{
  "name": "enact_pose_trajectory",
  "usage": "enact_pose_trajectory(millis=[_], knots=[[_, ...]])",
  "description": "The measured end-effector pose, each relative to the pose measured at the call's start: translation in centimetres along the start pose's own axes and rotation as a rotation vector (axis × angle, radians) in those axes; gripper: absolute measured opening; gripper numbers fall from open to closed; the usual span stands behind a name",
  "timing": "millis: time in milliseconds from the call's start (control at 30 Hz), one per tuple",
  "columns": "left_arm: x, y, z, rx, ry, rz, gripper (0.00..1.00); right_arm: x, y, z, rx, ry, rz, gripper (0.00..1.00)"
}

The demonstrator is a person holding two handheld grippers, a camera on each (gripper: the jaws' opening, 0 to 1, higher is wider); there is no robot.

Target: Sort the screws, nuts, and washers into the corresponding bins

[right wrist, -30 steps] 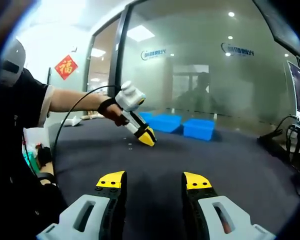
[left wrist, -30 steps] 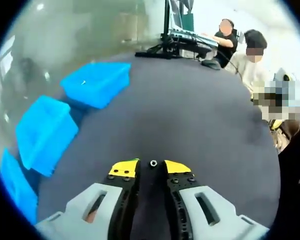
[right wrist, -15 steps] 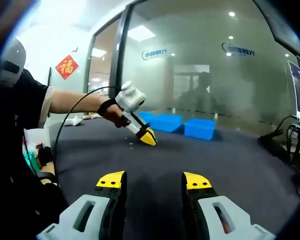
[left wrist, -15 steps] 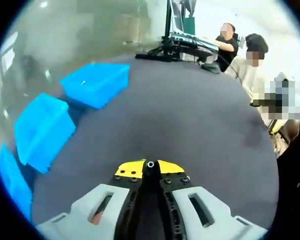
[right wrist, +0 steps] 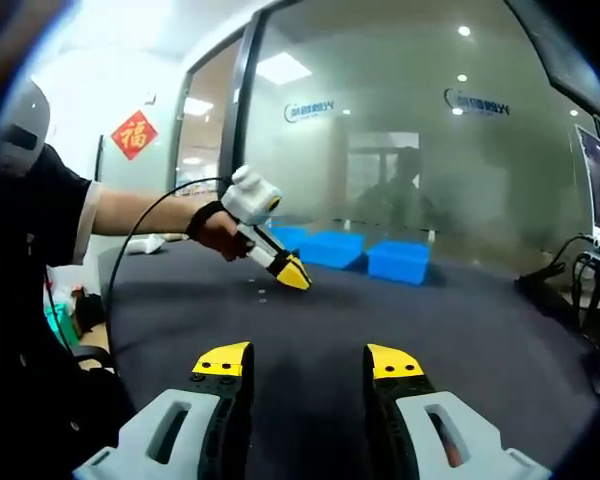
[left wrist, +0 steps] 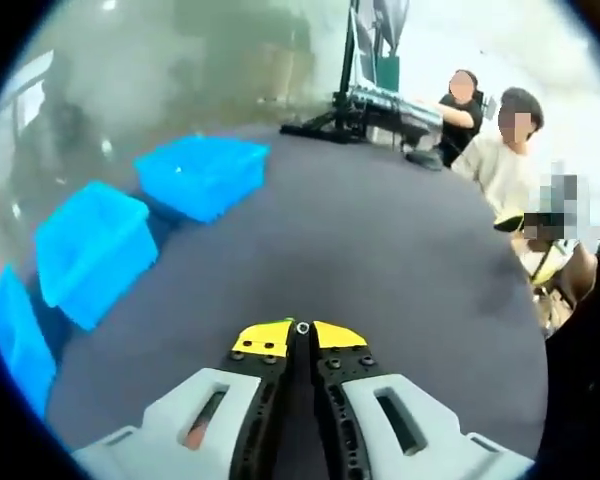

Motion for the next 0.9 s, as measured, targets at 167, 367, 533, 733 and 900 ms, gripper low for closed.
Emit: enact_pose_trajectory(millis=[167,367,533,733,900], knots=[[0.9,0.3,-2.6,0.043,0.121,-0.034,0.06,0.4,-0.1,0.1,-0.003,0.011,-0.002,0.40],[1.3,0.5,-6.4,0.130,0.261,-0.054,0.06,0.9,-0.5,0.3,0.003,0.022,-0.008,0.40],[1.8,0.8,-9.9,0.175,0.384,-0.102,0.06,1.4,-1.1,0.5,0.011,0.027,-0.018,0.40],[2.7,-1.0,-14.0,0.296,0.478,-0.073,0.06,1.6,-1.8,0.5,0.024,0.021,-0.037,0.40],[3.2,-4.4,-16.6,0.405,0.534,-0.073,0.06,1.9,-1.8,0.7,0.028,0.028,-0.041,0.40]])
Point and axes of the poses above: the point that each gripper's makers call its tool centre point, and the gripper's own axes: z roughly forward along the fingers, y roughly to its right, x roughly out of its top, the point moved 3 cm from there along -z, roughly backward along the fingers, and after that the axes turned 2 degrees about y, right-handed, at the moved point
